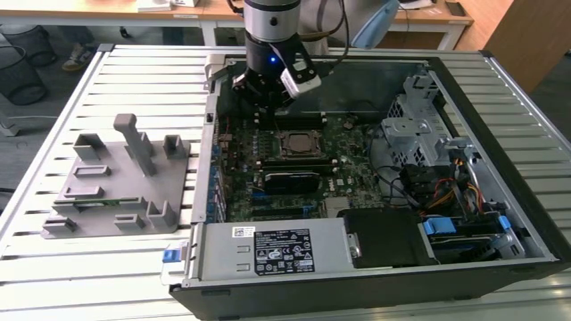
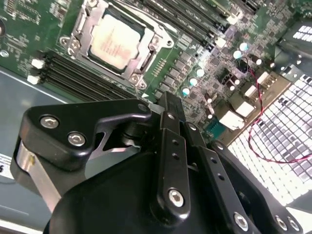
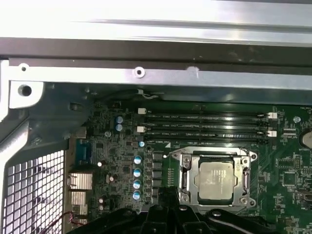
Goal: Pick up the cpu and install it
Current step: 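Install the first cpu locking lever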
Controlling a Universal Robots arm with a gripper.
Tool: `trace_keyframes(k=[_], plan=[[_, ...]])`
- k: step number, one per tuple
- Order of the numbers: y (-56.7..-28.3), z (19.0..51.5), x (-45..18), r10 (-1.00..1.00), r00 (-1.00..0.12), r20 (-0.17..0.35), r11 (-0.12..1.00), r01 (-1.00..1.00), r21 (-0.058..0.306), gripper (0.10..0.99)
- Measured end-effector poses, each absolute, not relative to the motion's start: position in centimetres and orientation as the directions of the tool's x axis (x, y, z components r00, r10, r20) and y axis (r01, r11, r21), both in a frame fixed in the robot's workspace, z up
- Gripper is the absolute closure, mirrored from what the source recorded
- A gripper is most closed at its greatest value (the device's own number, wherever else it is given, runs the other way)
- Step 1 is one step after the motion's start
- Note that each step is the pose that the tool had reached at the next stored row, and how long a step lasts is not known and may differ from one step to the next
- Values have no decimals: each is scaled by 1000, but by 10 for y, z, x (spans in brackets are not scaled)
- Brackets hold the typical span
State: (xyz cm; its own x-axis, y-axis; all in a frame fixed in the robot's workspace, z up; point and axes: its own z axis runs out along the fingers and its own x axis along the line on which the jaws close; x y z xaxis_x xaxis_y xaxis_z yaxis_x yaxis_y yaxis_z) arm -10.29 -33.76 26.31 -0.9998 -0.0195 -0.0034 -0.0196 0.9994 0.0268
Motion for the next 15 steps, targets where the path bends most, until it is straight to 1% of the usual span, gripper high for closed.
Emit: trace_keyframes(k=[15], plan=[[-320, 255, -112, -21, -1000, -4, 999, -21, 27, 980]])
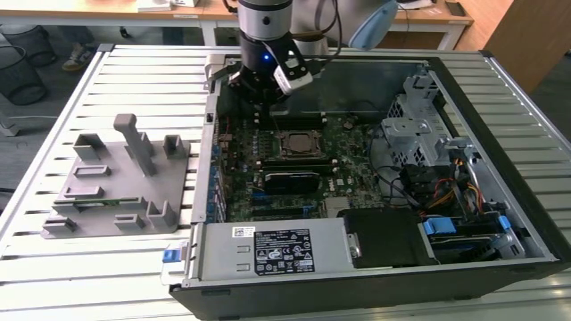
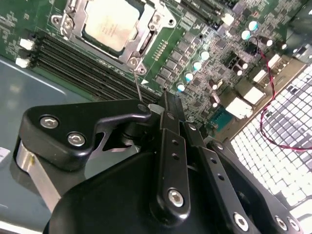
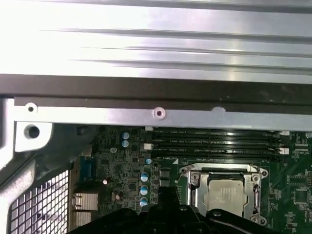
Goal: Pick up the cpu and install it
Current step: 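Install the first cpu locking lever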
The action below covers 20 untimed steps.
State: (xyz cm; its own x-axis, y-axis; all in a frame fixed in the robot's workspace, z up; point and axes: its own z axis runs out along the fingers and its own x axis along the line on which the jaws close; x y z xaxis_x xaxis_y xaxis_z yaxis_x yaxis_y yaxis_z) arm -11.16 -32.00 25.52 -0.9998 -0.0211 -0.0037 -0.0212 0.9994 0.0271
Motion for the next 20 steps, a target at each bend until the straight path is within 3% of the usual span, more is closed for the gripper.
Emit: trace_keyframes(k=[20], plan=[[-310, 253, -94, -24, -1000, -5, 999, -24, 27, 980]])
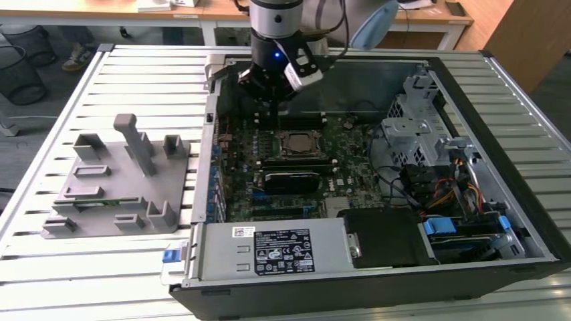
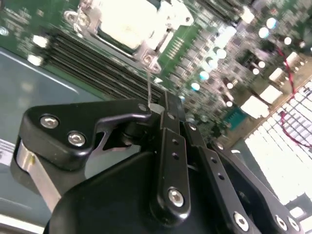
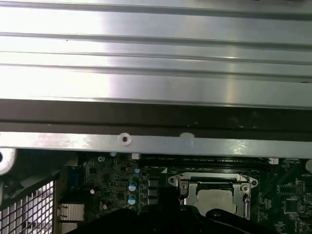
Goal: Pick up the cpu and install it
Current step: 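Install the first cpu locking lever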
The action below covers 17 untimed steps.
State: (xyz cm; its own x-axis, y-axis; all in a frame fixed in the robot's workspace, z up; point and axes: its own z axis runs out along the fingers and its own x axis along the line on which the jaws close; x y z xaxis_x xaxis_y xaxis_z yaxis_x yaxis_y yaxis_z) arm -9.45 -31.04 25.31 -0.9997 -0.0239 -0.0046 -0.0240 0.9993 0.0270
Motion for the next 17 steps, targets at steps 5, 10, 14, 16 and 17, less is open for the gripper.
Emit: trace_keyframes(k=[5, 10, 14, 16, 17], plan=[[-310, 252, -72, -24, -1000, -5, 999, -24, 27, 980], [-311, 251, -56, -24, -1000, -5, 998, -24, 52, 980], [-313, 249, -56, -24, -1000, -5, 997, -24, 75, 980], [-313, 247, -56, -24, -1000, -5, 997, -24, 74, 980], [-313, 245, -55, -24, -1000, -6, 997, -24, 74, 980]])
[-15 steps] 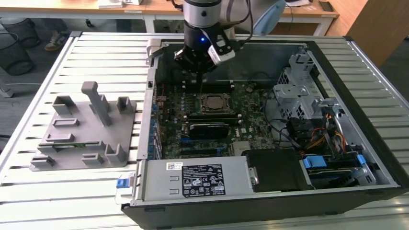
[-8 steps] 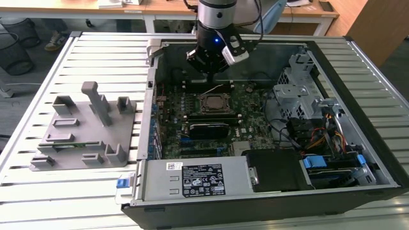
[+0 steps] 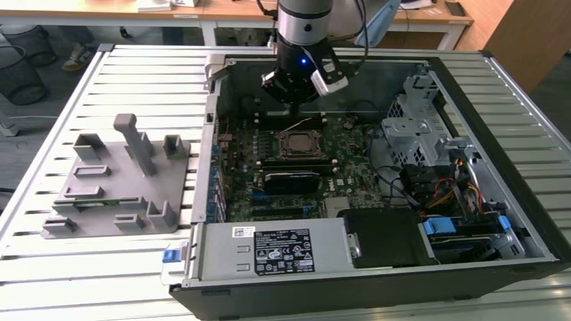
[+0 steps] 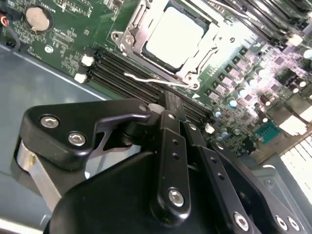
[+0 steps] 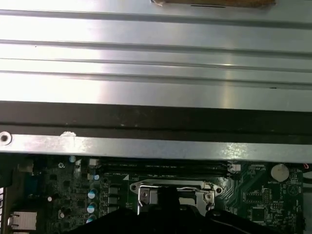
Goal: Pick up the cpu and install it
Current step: 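Install the first cpu locking lever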
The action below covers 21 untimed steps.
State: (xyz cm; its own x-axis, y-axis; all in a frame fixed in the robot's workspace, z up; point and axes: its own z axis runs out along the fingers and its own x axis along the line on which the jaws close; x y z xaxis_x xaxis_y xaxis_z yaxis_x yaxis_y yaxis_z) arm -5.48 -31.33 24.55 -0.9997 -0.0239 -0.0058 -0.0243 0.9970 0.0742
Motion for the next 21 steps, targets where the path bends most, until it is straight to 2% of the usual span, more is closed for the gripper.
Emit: trace_keyframes(k=[21], plan=[[-306, 226, -37, -34, -999, -8, 998, -34, 53, 980]])
